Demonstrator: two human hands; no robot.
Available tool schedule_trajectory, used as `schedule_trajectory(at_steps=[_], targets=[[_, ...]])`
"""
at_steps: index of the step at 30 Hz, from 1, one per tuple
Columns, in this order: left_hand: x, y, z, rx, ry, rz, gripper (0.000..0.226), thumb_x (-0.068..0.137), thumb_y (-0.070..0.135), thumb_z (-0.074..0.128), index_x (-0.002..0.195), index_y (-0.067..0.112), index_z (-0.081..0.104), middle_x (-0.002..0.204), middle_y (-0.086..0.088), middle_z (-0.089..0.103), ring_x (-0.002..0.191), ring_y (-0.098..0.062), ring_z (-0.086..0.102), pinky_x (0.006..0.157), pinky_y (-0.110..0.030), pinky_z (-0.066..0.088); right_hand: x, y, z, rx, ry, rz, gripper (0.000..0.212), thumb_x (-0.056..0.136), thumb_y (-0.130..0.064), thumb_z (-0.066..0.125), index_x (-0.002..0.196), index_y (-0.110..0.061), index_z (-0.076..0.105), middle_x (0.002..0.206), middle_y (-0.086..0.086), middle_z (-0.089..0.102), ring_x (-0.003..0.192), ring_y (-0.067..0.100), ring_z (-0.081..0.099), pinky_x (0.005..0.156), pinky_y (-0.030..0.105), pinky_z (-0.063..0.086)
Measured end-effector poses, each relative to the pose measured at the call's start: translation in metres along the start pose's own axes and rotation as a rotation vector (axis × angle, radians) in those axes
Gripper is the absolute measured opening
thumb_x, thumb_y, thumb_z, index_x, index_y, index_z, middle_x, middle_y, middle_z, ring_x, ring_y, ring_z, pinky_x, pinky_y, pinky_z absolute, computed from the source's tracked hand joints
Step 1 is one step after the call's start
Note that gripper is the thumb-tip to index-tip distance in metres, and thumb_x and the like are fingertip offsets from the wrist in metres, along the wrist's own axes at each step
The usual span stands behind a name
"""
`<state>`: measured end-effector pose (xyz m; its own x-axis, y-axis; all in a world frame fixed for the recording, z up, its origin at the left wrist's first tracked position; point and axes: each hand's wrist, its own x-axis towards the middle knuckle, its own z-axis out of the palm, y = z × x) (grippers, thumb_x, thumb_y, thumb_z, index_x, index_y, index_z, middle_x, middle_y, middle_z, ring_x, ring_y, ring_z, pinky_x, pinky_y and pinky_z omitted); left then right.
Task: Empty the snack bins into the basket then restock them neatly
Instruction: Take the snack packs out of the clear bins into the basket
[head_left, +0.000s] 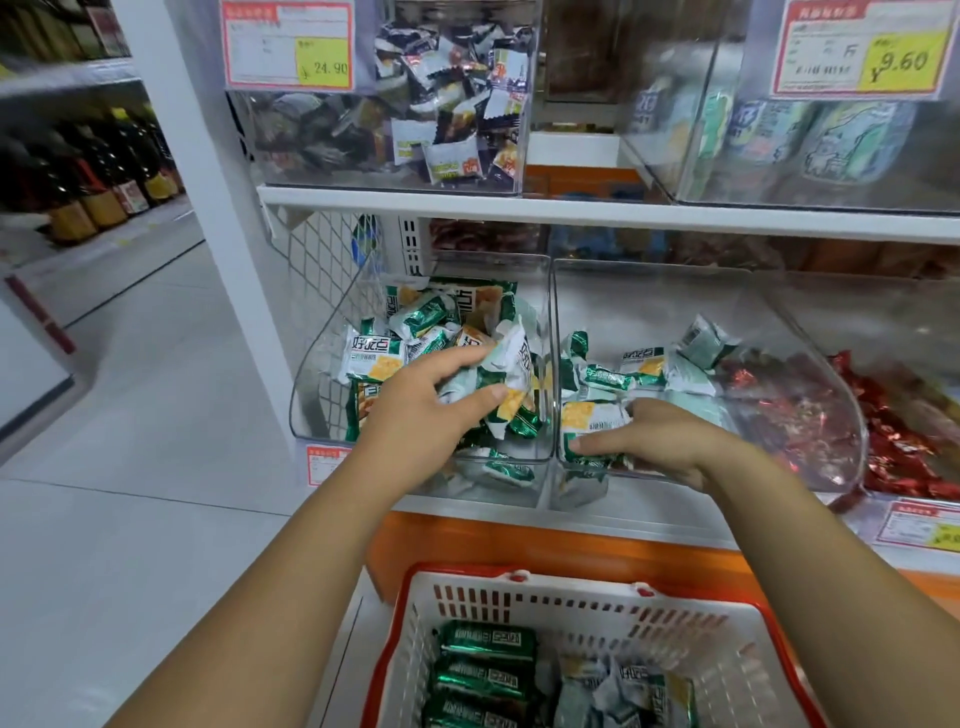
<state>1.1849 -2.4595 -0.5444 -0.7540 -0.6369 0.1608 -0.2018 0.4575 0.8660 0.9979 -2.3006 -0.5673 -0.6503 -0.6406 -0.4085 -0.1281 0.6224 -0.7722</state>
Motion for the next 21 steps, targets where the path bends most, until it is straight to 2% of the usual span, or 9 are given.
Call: schedule_trajectory(at_steps=[3, 5, 7, 10, 12, 13, 15, 17, 21], targets=[[-0.008, 0.005, -0.007, -0.002, 0.018, -0.023, 0.043, 0.084, 0.039, 0.072, 0.126, 0.038, 0.062, 0.132, 0.016, 0.059, 0.119, -0.004, 0.054, 0.100, -0.024, 0.042, -0.002, 0.000, -0.001, -0.011, -0.104, 0.034, 0.097, 0.063, -0.031, 0.088, 0.142, -0.007, 0.037, 0.135, 0.011, 0.052, 0.110, 0.024, 0.059, 0.087, 0.037, 0.056], [-0.015, 0.008, -0.010, -0.012, 0.017, -0.028, 0.044, 0.084, 0.039, 0.072, 0.127, 0.037, 0.061, 0.133, 0.017, 0.058, 0.120, -0.003, 0.053, 0.102, -0.024, 0.042, -0.006, -0.003, -0.001, 0.067, -0.162, 0.021, 0.082, 0.070, -0.015, 0.085, 0.139, -0.013, 0.040, 0.124, 0.012, 0.058, 0.097, 0.025, 0.066, 0.074, 0.038, 0.060], [-0.022, 0.010, -0.011, -0.016, 0.008, -0.032, 0.044, 0.084, 0.040, 0.072, 0.126, 0.039, 0.061, 0.132, 0.018, 0.059, 0.120, -0.002, 0.054, 0.104, -0.027, 0.042, -0.010, -0.005, 0.000, 0.031, -0.107, -0.014, 0.076, 0.073, -0.010, 0.082, 0.139, -0.015, 0.043, 0.122, 0.012, 0.058, 0.089, 0.019, 0.066, 0.067, 0.031, 0.060], [-0.032, 0.011, -0.011, -0.013, -0.016, -0.032, 0.042, 0.083, 0.040, 0.073, 0.124, 0.041, 0.062, 0.129, 0.018, 0.061, 0.118, -0.002, 0.056, 0.104, -0.031, 0.045, -0.015, -0.006, 0.003, -0.034, 0.026, -0.091, 0.071, 0.075, -0.015, 0.082, 0.137, -0.016, 0.047, 0.121, 0.021, 0.059, 0.088, 0.024, 0.065, 0.076, 0.038, 0.057], [-0.036, 0.011, -0.011, -0.017, -0.043, -0.028, 0.040, 0.084, 0.037, 0.073, 0.122, 0.039, 0.064, 0.125, 0.018, 0.063, 0.115, -0.002, 0.058, 0.103, -0.032, 0.047, -0.023, -0.009, 0.002, 0.017, 0.144, -0.203, 0.060, 0.076, -0.017, 0.081, 0.130, -0.017, 0.053, 0.128, 0.013, 0.052, 0.086, 0.021, 0.064, 0.065, 0.027, 0.059], [-0.038, 0.012, -0.010, -0.005, -0.060, -0.025, 0.039, 0.084, 0.036, 0.073, 0.122, 0.039, 0.064, 0.123, 0.019, 0.064, 0.113, -0.001, 0.058, 0.101, -0.029, 0.047, -0.028, -0.010, -0.001, 0.065, 0.224, -0.280, 0.052, 0.076, -0.018, 0.081, 0.122, -0.020, 0.058, 0.129, 0.007, 0.049, 0.087, 0.017, 0.062, 0.062, 0.022, 0.056], [-0.043, 0.013, -0.009, 0.024, -0.090, -0.005, 0.037, 0.084, 0.033, 0.073, 0.120, 0.039, 0.063, 0.117, 0.026, 0.061, 0.109, 0.008, 0.057, 0.092, -0.015, 0.045, -0.044, -0.012, -0.009, 0.176, 0.339, -0.419, 0.038, 0.074, -0.018, 0.082, 0.104, -0.030, 0.062, 0.121, -0.004, 0.051, 0.097, 0.018, 0.061, 0.073, 0.029, 0.057], [-0.050, 0.013, -0.006, 0.043, -0.122, 0.012, 0.035, 0.085, 0.031, 0.073, 0.117, 0.039, 0.062, 0.111, 0.033, 0.056, 0.101, 0.022, 0.051, 0.081, 0.001, 0.037, -0.070, -0.009, -0.015, 0.317, 0.328, -0.462, 0.037, 0.074, -0.014, 0.081, 0.099, -0.032, 0.062, 0.117, 0.000, 0.058, 0.101, 0.022, 0.063, 0.071, 0.029, 0.056], [-0.069, 0.002, 0.023, 0.070, -0.318, -0.059, 0.033, 0.084, 0.041, 0.071, 0.115, 0.047, 0.058, 0.118, 0.028, 0.054, 0.110, 0.006, 0.051, 0.084, -0.008, 0.037, -0.122, 0.031, -0.012, 0.372, 0.215, -0.339, 0.042, 0.074, -0.014, 0.080, 0.112, -0.019, 0.062, 0.102, 0.000, 0.072, 0.090, 0.015, 0.070, 0.072, 0.028, 0.054]])
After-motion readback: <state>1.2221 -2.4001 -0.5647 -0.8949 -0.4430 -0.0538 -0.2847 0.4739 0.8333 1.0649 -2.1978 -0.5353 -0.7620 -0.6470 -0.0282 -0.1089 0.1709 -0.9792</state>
